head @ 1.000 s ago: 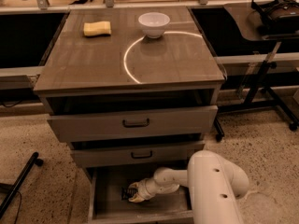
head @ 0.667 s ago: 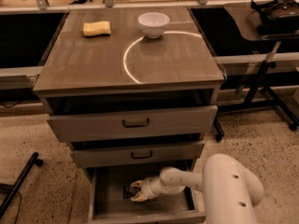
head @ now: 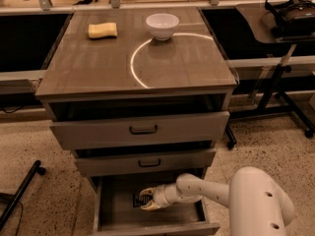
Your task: Pick rxbar chocolate from bottom drawer and place on counter
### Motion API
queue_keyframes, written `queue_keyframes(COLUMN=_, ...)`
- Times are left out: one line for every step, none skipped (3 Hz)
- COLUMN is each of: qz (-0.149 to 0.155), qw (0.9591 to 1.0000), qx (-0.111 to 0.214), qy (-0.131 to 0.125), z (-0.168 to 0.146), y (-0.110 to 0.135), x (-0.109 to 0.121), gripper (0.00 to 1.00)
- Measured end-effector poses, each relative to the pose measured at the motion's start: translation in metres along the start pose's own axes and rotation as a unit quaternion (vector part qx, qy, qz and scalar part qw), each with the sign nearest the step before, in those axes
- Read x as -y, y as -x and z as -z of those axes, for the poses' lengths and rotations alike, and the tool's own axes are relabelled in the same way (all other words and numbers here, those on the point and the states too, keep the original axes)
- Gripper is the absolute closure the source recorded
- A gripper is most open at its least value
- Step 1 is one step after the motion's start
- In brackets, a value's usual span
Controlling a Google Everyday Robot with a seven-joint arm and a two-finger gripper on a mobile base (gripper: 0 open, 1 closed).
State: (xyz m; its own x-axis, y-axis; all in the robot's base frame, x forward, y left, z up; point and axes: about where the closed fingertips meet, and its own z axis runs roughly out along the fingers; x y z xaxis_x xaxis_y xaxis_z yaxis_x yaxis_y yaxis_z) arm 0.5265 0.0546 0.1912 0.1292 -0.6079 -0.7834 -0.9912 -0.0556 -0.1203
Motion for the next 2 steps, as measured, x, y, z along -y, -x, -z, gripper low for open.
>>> queue_keyframes(qz=0.008, qw=0.9999, qx=-0.002, qy=-0.008, z=0.009, y=0.007, x=-0.004, gripper=1.00)
queue_keyframes(qz=0.042, qw=0.9986, qx=-0.006, qy=-0.030, z=0.042, y=0.034, x=-0.010, gripper=1.00)
